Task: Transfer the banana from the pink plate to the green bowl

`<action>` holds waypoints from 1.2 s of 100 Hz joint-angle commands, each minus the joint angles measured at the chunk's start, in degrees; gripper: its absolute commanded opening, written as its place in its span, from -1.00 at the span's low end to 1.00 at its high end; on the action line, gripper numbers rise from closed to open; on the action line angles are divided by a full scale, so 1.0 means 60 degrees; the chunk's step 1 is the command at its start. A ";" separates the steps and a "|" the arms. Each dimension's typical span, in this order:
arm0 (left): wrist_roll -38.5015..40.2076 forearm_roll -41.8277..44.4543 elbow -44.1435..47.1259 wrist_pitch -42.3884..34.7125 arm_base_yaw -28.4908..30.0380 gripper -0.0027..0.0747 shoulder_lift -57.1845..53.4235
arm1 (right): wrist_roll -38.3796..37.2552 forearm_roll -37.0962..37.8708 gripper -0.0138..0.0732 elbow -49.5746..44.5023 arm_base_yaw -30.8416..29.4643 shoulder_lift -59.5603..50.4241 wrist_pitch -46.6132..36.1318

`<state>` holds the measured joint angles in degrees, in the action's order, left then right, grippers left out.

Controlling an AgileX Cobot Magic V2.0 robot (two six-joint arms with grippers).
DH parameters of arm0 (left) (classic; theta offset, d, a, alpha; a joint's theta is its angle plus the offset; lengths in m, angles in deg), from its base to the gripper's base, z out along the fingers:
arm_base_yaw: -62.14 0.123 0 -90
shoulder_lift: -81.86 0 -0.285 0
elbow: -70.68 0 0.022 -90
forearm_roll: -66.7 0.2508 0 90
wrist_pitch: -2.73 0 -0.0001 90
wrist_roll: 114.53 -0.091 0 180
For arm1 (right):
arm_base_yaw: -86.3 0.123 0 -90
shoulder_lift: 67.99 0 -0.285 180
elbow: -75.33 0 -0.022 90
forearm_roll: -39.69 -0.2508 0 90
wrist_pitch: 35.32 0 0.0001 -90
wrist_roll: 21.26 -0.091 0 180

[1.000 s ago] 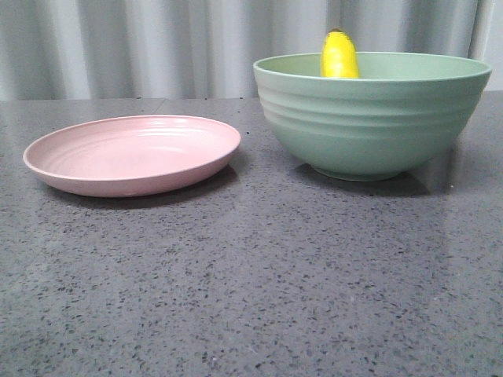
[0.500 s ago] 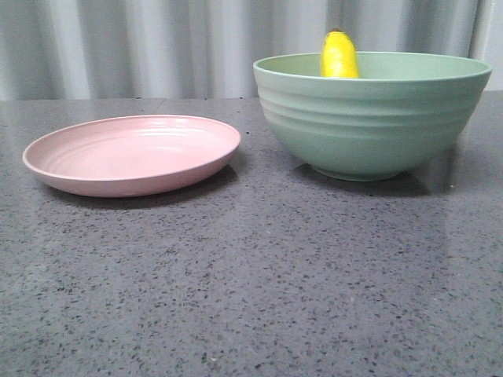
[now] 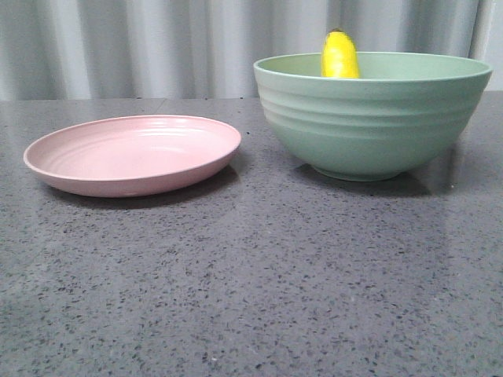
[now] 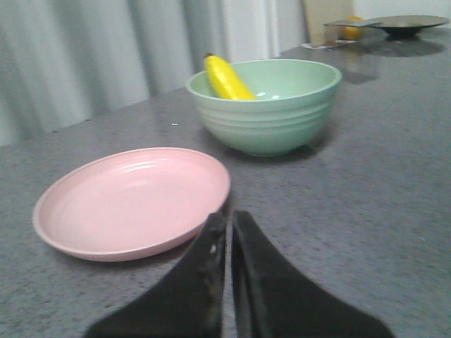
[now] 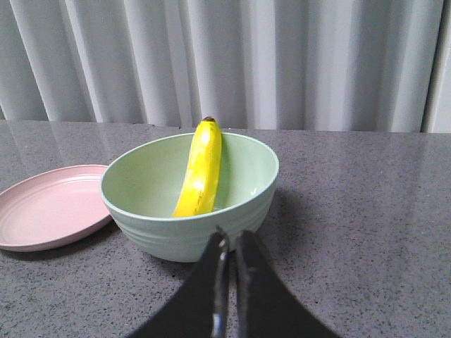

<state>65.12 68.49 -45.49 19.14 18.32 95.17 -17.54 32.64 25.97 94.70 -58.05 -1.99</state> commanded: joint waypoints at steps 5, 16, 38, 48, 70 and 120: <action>0.0058 0.0026 0.0808 -0.3117 0.1749 -0.98 0.0098 | 0.0101 0.0081 -0.87 0.0221 -0.0013 0.0105 -0.0713; 0.0058 -0.0221 0.1528 -0.4301 0.3570 -0.98 0.0095 | 0.0101 0.0081 -0.87 0.0221 -0.0013 0.0105 -0.0713; 0.0058 -0.0423 0.2109 -0.4000 0.6083 -0.98 -0.0634 | 0.0101 0.0081 -0.87 0.0221 -0.0013 0.0105 -0.0713; 0.0058 -0.0578 0.2498 -0.3203 0.6830 -0.98 -0.1258 | 0.0101 0.0081 -0.87 0.0221 -0.0013 0.0105 -0.0713; 0.0058 -0.0938 0.2510 0.0006 0.7427 -0.98 -0.1289 | 0.0101 0.0081 -0.87 0.0221 -0.0013 0.0123 -0.0713; 0.0058 -0.0938 0.2493 -0.0019 0.7393 -0.98 -0.1289 | 0.0101 0.0081 -0.87 0.0221 -0.0013 0.0123 -0.0713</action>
<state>65.12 63.48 -32.05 21.11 62.85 89.38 -17.54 32.64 25.94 94.70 -58.05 -1.95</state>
